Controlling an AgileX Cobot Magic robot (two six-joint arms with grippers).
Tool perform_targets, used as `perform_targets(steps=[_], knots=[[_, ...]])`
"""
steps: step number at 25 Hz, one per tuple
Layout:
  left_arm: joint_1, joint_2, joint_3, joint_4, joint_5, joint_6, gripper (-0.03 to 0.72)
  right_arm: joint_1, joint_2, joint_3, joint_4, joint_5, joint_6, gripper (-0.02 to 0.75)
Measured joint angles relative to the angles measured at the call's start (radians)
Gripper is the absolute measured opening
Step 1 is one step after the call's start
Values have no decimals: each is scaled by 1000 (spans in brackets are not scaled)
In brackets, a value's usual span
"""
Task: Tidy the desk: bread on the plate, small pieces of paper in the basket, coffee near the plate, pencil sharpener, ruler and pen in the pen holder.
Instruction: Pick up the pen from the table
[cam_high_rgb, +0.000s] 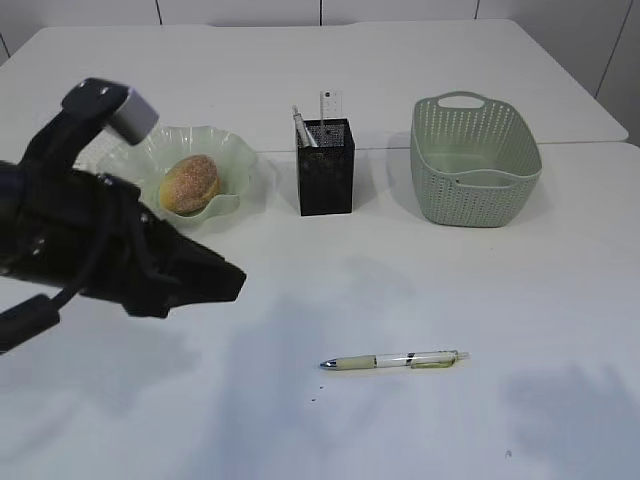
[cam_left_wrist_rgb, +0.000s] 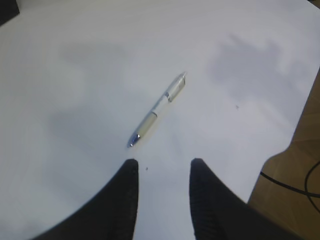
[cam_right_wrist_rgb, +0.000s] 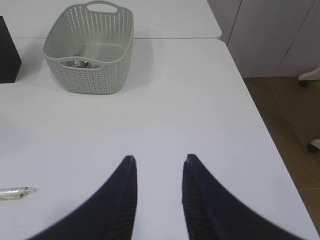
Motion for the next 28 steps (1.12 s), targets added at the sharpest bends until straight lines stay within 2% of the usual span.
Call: perform_targets(steps=[4, 12, 17, 23, 28], knots=[[-9, 54, -111, 76, 21, 11, 244, 0, 0, 0, 0, 0, 0, 261], [-160, 189, -289, 272, 78, -15, 244, 0, 0, 0, 1, 2, 1, 260], [-218, 289, -381, 380, 122, -84, 244, 0, 0, 0, 1, 2, 1, 261], [-247, 375, -485, 537, 187, -205, 244, 0, 0, 0, 1, 2, 2, 260], [-262, 452, -600, 610, 259, -272, 244, 0, 0, 0, 1, 2, 2, 260]])
